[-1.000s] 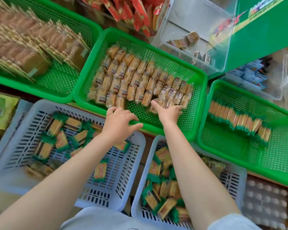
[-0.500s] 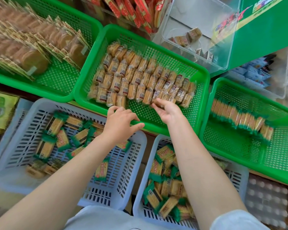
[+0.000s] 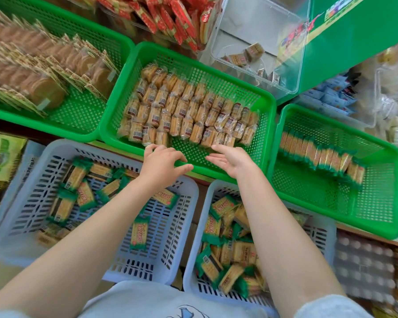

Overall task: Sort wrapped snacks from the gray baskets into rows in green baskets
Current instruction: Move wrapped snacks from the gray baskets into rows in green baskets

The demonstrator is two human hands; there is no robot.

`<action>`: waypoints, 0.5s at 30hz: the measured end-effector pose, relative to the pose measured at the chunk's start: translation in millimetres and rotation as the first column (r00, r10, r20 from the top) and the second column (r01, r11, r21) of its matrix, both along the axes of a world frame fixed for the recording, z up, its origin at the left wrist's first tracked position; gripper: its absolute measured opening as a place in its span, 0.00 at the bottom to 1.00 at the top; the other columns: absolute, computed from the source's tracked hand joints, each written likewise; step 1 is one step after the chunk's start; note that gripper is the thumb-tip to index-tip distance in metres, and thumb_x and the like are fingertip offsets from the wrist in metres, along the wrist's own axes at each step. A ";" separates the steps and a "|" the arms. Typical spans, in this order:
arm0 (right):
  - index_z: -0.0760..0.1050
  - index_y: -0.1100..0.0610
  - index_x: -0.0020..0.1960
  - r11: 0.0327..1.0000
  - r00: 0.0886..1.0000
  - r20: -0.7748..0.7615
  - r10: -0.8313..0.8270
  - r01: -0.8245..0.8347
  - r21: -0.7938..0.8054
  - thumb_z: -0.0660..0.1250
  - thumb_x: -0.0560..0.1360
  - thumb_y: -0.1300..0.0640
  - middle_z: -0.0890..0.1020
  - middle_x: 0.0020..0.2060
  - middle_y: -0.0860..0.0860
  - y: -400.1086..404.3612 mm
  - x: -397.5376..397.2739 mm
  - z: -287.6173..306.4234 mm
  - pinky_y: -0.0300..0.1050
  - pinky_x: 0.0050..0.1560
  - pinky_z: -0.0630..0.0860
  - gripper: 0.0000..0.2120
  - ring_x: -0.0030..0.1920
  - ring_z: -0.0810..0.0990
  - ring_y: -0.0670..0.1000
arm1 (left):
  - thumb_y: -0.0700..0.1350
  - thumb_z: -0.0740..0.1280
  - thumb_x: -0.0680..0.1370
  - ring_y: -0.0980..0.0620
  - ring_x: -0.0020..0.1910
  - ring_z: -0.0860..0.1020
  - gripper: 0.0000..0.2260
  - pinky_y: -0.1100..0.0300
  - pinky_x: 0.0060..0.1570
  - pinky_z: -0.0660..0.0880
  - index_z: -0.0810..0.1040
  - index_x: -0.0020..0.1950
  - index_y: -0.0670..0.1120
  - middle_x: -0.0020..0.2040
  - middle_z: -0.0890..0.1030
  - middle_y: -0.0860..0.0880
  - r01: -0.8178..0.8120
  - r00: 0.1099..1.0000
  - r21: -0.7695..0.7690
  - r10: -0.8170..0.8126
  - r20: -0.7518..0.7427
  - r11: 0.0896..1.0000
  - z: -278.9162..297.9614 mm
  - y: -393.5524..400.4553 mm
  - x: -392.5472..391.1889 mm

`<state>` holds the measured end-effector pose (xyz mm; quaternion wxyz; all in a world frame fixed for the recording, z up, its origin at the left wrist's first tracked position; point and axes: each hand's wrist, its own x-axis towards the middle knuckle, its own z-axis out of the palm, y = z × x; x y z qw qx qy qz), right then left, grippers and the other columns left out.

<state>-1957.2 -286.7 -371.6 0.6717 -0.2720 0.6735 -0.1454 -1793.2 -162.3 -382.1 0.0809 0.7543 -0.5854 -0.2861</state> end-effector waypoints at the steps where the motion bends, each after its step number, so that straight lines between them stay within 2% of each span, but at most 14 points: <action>1: 0.57 0.67 0.77 1.000 1.000 0.019 0.014 -0.014 -0.009 0.71 0.76 0.68 0.76 0.62 0.71 5.6 -8.1 11.5 0.46 0.42 0.84 0.35 0.54 0.83 0.62 | 0.64 0.61 0.79 0.48 0.64 0.73 0.18 0.47 0.69 0.58 0.81 0.60 0.55 0.58 0.81 0.53 -0.008 1.000 -0.019 0.007 -0.011 1.000 0.7 0.0 -0.7; 3: 0.55 0.67 0.78 0.998 0.999 0.048 0.022 -0.018 -0.064 0.70 0.77 0.67 0.77 0.60 0.69 21.3 -25.6 38.1 0.45 0.44 0.84 0.36 0.54 0.84 0.60 | 0.55 0.68 0.79 0.44 0.59 0.76 0.13 0.46 0.63 0.67 0.82 0.57 0.49 0.55 0.82 0.48 -0.050 0.998 -0.201 0.040 -0.051 0.978 5.1 6.3 -6.8; 5: 0.63 0.65 0.73 0.990 0.997 0.071 0.025 -0.015 -0.140 0.70 0.77 0.66 0.80 0.56 0.66 41.1 -45.9 61.1 0.46 0.46 0.84 0.28 0.49 0.86 0.59 | 0.46 0.72 0.77 0.42 0.52 0.77 0.07 0.47 0.53 0.73 0.82 0.52 0.45 0.49 0.83 0.46 -0.097 0.995 -0.411 0.072 -0.075 0.906 11.7 22.1 -20.7; 6: 0.68 0.64 0.69 0.985 0.996 0.076 0.046 -0.032 -0.171 0.70 0.78 0.65 0.81 0.54 0.64 52.9 -56.0 71.2 0.46 0.46 0.83 0.22 0.47 0.86 0.58 | 0.45 0.72 0.77 0.44 0.48 0.78 0.05 0.48 0.49 0.75 0.82 0.50 0.45 0.46 0.82 0.47 -0.107 0.993 -0.446 0.078 -0.084 0.888 13.5 32.6 -29.9; 7: 0.72 0.63 0.65 0.981 0.995 0.076 0.069 -0.054 -0.187 0.69 0.78 0.64 0.82 0.52 0.62 65.6 -67.1 76.7 0.47 0.45 0.83 0.16 0.45 0.86 0.58 | 0.45 0.71 0.78 0.46 0.45 0.78 0.04 0.50 0.45 0.76 0.82 0.49 0.45 0.44 0.82 0.49 -0.119 0.991 -0.415 0.080 -0.110 0.902 11.9 43.8 -39.0; 9: 0.75 0.61 0.58 0.980 0.992 0.049 0.116 -0.106 -0.168 0.68 0.79 0.62 0.83 0.47 0.59 93.5 -89.2 75.3 0.48 0.43 0.84 0.08 0.42 0.85 0.56 | 0.49 0.68 0.80 0.51 0.43 0.78 0.06 0.54 0.42 0.77 0.81 0.52 0.47 0.45 0.81 0.52 -0.165 0.971 -0.154 0.133 -0.200 0.974 1.5 65.4 -57.7; 11: 0.76 0.60 0.54 0.982 0.984 -0.075 0.162 -0.169 -0.089 0.68 0.80 0.61 0.83 0.46 0.59 117.9 -108.4 54.5 0.49 0.44 0.84 0.04 0.40 0.84 0.54 | 0.54 0.66 0.81 0.55 0.42 0.77 0.12 0.56 0.42 0.77 0.80 0.57 0.49 0.53 0.82 0.50 -0.120 0.963 0.157 0.153 -0.220 0.980 -14.2 83.1 -74.1; 13: 0.77 0.59 0.55 0.962 0.924 -0.272 0.268 -0.271 0.025 0.68 0.79 0.58 0.83 0.51 0.58 136.7 -121.6 26.1 0.49 0.46 0.84 0.06 0.43 0.84 0.53 | 0.60 0.66 0.79 0.55 0.38 0.77 0.18 0.58 0.38 0.74 0.78 0.63 0.51 0.66 0.75 0.44 -0.055 0.962 0.343 0.141 -0.233 0.938 -26.3 98.8 -90.5; 15: 0.74 0.61 0.62 0.923 0.846 -0.370 0.384 -0.357 0.142 0.68 0.80 0.56 0.81 0.52 0.56 152.1 -125.1 -3.2 0.47 0.44 0.83 0.14 0.49 0.83 0.53 | 0.64 0.67 0.77 0.51 0.41 0.81 0.23 0.56 0.38 0.77 0.75 0.66 0.53 0.73 0.68 0.41 -0.027 0.954 0.447 0.156 -0.254 0.894 -34.8 110.6 -105.2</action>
